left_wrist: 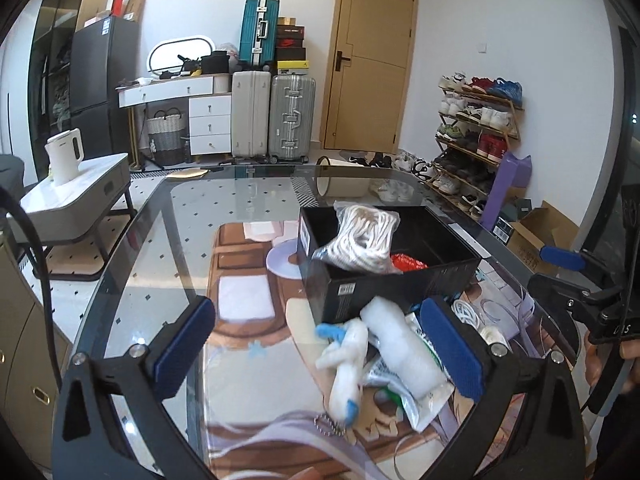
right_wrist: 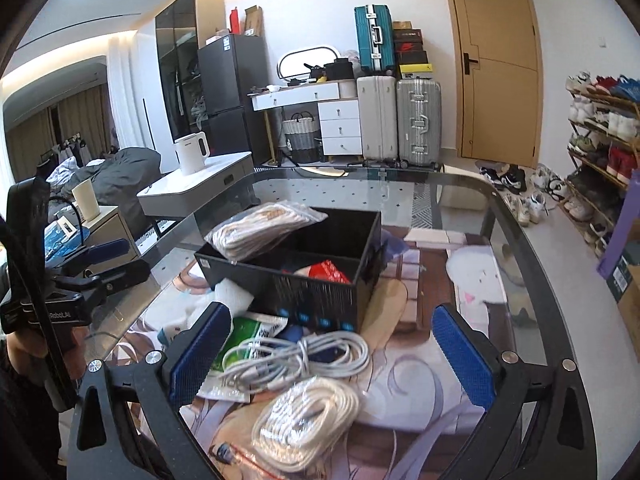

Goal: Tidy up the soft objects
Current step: 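Move both tools back from the box toward the remaining pile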

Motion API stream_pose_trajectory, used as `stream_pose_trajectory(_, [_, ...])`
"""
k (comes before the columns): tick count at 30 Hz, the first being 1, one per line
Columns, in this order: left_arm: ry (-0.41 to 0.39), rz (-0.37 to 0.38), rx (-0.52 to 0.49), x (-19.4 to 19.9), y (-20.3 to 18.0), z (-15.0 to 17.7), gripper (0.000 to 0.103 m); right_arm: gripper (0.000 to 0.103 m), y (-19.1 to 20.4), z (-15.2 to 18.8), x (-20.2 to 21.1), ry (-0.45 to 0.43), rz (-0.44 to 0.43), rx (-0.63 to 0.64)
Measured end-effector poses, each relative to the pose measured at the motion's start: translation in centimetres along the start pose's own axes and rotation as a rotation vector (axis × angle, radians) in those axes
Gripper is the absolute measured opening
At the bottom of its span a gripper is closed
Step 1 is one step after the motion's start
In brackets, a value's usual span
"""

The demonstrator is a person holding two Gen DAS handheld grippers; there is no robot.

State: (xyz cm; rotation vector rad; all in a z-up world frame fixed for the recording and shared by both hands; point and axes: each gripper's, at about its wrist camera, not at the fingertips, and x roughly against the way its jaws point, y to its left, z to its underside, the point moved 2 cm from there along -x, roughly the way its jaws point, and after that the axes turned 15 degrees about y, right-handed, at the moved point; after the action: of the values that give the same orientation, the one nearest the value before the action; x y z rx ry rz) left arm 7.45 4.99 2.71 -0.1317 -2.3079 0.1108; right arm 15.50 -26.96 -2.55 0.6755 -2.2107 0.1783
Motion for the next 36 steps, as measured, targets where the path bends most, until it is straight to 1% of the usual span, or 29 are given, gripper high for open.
stream_pose_trajectory(6, [0.013, -0.026, -0.007, 0.2, 0.1, 1.8, 0.103, 0.102, 0.2, 1.8, -0.1, 0.025, 0.012, -0.004])
stream_pose_trajectory(10, [0.031, -0.024, 0.001, -0.2, 0.4, 2.9, 0.103, 0.102, 0.2, 2.7, -0.4, 0.044, 0.012, 0.000])
stream_pose_trajectory(19, [0.056, -0.052, -0.016, -1.2, -0.3, 3.8, 0.103, 0.102, -0.1, 4.0, -1.0, 0.083, -0.004, -0.021])
stream_pose_trajectory(25, [0.064, -0.069, -0.026, -1.7, -0.9, 4.6, 0.103, 0.102, 0.2, 4.9, -2.5, 0.131, -0.003, -0.003])
stream_pose_trajectory(29, [0.073, -0.062, -0.025, -2.2, -1.1, 4.9, 0.103, 0.102, 0.5, 5.3, -3.5, 0.163, -0.028, 0.004])
stream_pose_trajectory(32, [0.091, -0.055, -0.027, -2.7, -1.1, 5.1, 0.103, 0.102, 1.2, 5.5, -4.2, 0.187, -0.029, 0.029])
stream_pose_trajectory(36, [0.087, -0.062, -0.031, -2.6, -1.4, 5.1, 0.103, 0.102, 1.9, 5.8, -5.1, 0.212, -0.038, 0.046])
